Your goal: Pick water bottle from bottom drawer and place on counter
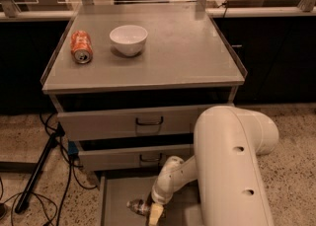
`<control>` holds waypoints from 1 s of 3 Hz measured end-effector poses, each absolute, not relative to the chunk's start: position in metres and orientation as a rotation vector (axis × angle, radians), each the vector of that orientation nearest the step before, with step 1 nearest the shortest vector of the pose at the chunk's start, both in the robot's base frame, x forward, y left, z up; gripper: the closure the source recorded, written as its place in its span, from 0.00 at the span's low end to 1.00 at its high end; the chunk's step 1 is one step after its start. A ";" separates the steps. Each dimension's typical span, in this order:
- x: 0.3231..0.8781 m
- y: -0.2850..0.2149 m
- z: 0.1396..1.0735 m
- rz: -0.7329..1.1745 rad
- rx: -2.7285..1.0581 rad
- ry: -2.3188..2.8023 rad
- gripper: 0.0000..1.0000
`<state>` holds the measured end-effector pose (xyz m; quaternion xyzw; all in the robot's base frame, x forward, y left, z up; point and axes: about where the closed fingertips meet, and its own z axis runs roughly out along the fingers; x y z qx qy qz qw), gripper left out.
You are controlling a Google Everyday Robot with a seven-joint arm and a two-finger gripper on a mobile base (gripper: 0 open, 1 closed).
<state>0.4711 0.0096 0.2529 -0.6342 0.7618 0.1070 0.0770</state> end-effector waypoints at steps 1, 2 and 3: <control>0.477 0.018 0.215 0.349 -1.887 2.272 0.00; 0.477 0.018 0.215 0.349 -1.887 2.273 0.00; 0.475 0.023 0.201 0.364 -1.879 2.279 0.00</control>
Offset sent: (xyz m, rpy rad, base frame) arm 0.0119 0.0118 -0.0515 0.0339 -0.0040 -0.0016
